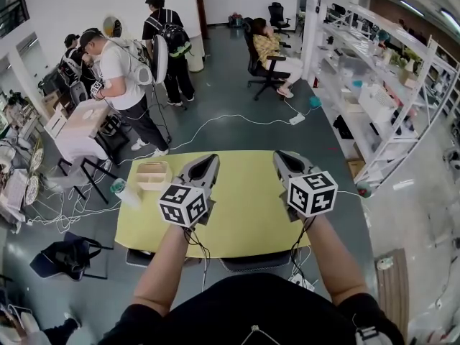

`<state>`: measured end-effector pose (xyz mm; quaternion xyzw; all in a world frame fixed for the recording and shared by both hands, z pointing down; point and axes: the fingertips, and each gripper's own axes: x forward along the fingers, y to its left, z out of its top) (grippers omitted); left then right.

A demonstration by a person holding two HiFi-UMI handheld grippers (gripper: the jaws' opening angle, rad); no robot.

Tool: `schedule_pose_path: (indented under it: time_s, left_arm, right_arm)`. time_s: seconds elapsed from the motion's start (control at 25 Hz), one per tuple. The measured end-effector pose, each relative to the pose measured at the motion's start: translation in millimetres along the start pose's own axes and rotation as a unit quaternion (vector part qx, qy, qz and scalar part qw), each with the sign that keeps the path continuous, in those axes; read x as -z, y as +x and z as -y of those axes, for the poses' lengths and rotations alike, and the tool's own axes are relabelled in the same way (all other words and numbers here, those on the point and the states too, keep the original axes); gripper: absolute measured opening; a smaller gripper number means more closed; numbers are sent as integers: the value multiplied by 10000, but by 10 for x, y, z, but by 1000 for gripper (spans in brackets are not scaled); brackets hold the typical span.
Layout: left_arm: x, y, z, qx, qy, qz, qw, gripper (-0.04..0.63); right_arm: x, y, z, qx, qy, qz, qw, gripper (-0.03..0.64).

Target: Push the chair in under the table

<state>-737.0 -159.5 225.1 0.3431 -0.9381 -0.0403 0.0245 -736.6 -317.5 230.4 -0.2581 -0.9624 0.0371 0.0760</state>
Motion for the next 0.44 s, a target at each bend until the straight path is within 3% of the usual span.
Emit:
schedule_pose_path:
  time_s: [0.44]
  left_arm:
    - [23,-83,159,-75,-14,-23,10000,9]
  right_arm:
    - [15,-164,-2,4,80,55,10000,14]
